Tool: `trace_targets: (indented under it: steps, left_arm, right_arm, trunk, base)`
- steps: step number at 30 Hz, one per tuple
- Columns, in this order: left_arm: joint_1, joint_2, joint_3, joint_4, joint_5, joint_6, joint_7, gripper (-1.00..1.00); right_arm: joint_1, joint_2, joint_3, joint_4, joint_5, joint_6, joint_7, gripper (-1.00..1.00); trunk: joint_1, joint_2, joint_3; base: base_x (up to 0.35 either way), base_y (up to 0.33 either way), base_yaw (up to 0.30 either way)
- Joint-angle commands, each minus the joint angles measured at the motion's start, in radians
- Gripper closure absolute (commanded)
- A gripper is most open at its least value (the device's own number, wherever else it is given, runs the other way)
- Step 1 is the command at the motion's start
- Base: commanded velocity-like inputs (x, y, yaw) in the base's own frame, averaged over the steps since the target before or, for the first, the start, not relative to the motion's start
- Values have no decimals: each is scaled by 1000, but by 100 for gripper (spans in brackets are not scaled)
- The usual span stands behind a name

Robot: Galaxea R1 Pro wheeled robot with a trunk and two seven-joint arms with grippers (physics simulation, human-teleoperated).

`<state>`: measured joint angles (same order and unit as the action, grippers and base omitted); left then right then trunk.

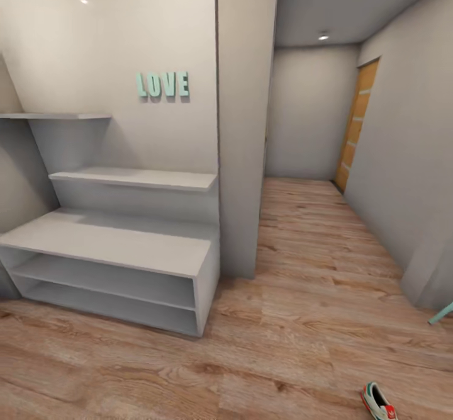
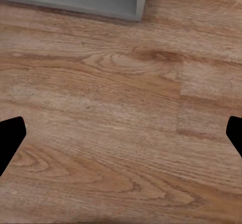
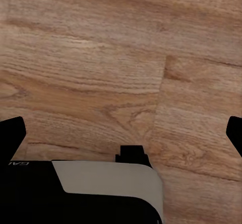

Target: Pick up the two gym shoes and the two sandals from the corridor floor and place them onto the hallstand (shoe rack) in the corridor, making sure they are on the rack and not on the floor. Arrange them so the two gym shoes are next to each other and the two sandals are next to each other.

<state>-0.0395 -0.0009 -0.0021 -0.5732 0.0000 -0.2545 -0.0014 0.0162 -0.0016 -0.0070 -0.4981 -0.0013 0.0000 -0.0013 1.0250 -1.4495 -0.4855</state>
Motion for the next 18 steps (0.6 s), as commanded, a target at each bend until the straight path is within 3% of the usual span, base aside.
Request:
trace_targets:
  steps: [1,11,18]
  left_arm:
    - [-1,0,0,1,0,-3,0,-100]
    - [0,0,0,1,0,-3,0,-100]
    - [0,-1,1,1,1,-3,0,-100]
  right_arm:
    - [1,0,-1,-2,0,0,0,-100]
    - [1,-1,-1,-2,0,0,0,-100]
    - [1,-1,-1,-3,0,0,0,-100]
  trunk:
    - [0,0,-1]
    - [0,0,-8]
    - [0,0,-12]
  base:
    - [0,0,277]
    - [3,0,278]
    - [173,0,278]
